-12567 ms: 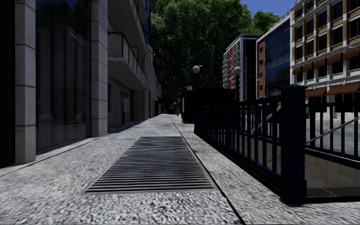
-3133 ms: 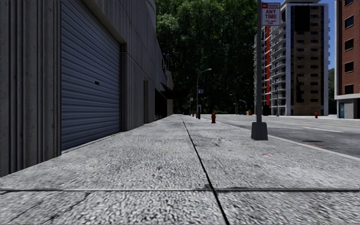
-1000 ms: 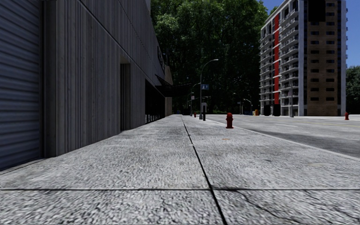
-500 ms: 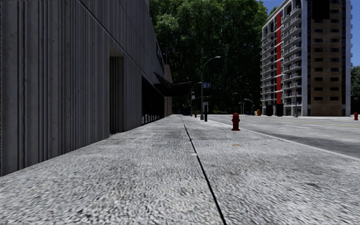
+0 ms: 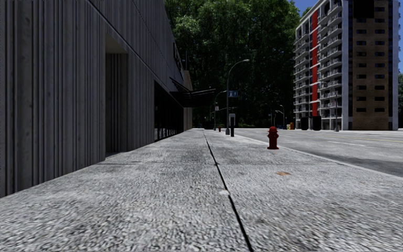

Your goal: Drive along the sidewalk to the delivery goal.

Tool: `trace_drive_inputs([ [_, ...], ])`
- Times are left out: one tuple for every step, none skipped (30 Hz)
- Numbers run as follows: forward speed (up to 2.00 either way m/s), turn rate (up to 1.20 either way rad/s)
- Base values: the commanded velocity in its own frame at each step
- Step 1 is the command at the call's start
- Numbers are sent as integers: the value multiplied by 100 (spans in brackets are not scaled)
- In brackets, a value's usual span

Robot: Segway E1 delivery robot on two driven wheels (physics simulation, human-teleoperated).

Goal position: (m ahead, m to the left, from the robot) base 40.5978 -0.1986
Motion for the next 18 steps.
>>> trace_drive_inputs([
  [200, 0],
  [200, 0],
  [200, 0],
  [200, 0],
  [200, 0],
  [200, 0],
  [200, 0],
  [200, 0],
  [200, 0],
  [200, 0],
  [200, 0],
  [200, 0],
  [200, 0],
  [200, 0],
  [200, 0],
  [200, 0],
  [200, 0],
  [200, 0],
])
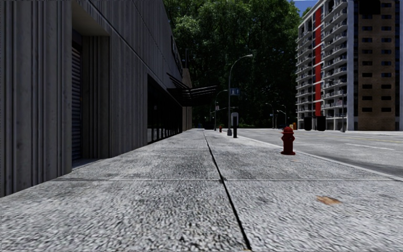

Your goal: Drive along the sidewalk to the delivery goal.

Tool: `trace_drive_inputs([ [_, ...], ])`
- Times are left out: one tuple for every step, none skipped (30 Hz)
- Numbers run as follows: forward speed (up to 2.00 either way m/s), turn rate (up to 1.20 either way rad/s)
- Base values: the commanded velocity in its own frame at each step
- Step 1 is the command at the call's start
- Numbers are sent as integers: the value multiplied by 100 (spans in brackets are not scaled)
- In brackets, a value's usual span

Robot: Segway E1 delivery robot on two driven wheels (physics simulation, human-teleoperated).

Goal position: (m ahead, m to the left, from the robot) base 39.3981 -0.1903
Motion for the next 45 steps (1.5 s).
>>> trace_drive_inputs([
  [200, 0],
  [200, 0],
  [200, 0],
  [200, 0],
  [200, 0],
  [200, 0],
  [200, 0],
  [200, 0],
  [200, 0],
  [200, 0],
  [200, 0],
  [200, 0],
  [200, 0],
  [200, 0],
  [200, 0],
  [200, 0],
  [200, 0],
  [200, 0],
  [200, 0],
  [200, 0],
  [200, 0],
  [200, 0],
  [200, 0],
  [200, 0],
  [200, 0],
  [200, 0],
  [200, 0],
  [200, 0],
  [200, 0],
  [200, 0],
  [200, 0],
  [200, 0],
  [200, 0],
  [200, 0],
  [200, 0],
  [200, 0],
  [200, 0],
  [200, 0],
  [200, 0],
  [200, 0],
  [200, 0],
  [200, 0],
  [200, 0],
  [200, 0],
  [200, 0],
])
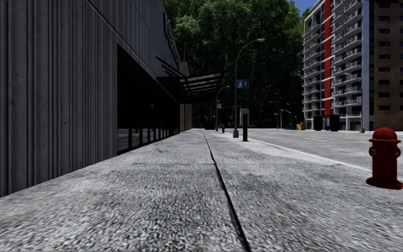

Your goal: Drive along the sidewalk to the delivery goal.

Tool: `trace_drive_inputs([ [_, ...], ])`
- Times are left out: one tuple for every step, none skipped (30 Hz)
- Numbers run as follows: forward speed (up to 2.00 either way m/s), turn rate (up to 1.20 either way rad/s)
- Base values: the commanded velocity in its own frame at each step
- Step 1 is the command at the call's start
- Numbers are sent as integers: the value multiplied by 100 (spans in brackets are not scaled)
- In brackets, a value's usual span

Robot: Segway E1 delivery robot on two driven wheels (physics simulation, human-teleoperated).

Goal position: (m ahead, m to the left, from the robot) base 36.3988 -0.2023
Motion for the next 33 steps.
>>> trace_drive_inputs([
  [200, 0],
  [200, 0],
  [200, 0],
  [200, 0],
  [200, 0],
  [200, 0],
  [200, 0],
  [200, 0],
  [200, 0],
  [200, 0],
  [200, 0],
  [200, 0],
  [200, 0],
  [200, 0],
  [200, 0],
  [200, 0],
  [200, 0],
  [200, 0],
  [200, 0],
  [200, 0],
  [200, 0],
  [200, 0],
  [200, 0],
  [200, 0],
  [200, 0],
  [200, 0],
  [200, 0],
  [200, 0],
  [200, 0],
  [200, 0],
  [200, 0],
  [200, 0],
  [200, 0],
])
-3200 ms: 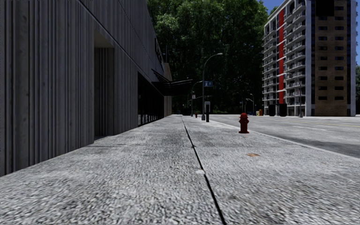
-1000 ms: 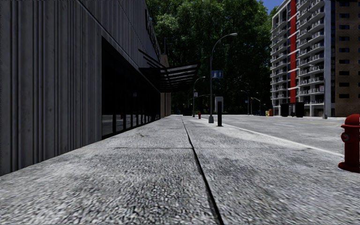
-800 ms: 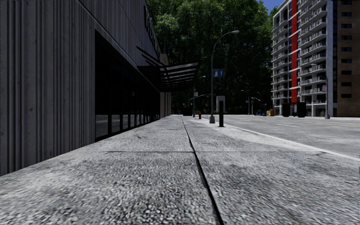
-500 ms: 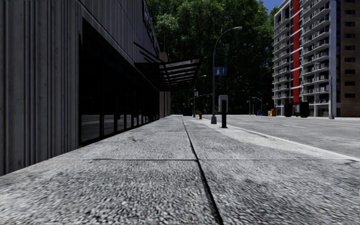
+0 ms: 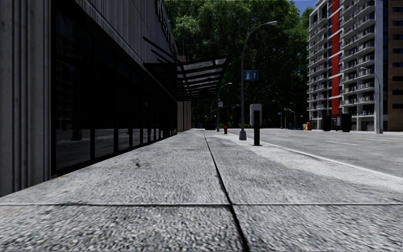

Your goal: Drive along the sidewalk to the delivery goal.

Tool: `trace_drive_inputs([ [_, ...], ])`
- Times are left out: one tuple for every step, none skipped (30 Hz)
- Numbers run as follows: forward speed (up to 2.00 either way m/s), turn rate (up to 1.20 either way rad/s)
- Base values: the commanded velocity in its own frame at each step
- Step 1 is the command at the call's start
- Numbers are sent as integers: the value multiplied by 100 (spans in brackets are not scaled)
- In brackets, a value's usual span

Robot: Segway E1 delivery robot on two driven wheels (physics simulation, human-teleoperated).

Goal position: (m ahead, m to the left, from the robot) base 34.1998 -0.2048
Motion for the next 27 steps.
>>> trace_drive_inputs([
  [200, 0],
  [200, 0],
  [200, 0],
  [200, 0],
  [200, 0],
  [200, 0],
  [200, 0],
  [200, 0],
  [200, 0],
  [200, 0],
  [200, 0],
  [200, 0],
  [200, 0],
  [200, 0],
  [200, 0],
  [200, 0],
  [200, 0],
  [200, 0],
  [200, 0],
  [200, 0],
  [200, 0],
  [200, 0],
  [200, 0],
  [200, 0],
  [200, 0],
  [200, 0],
  [200, 0],
])
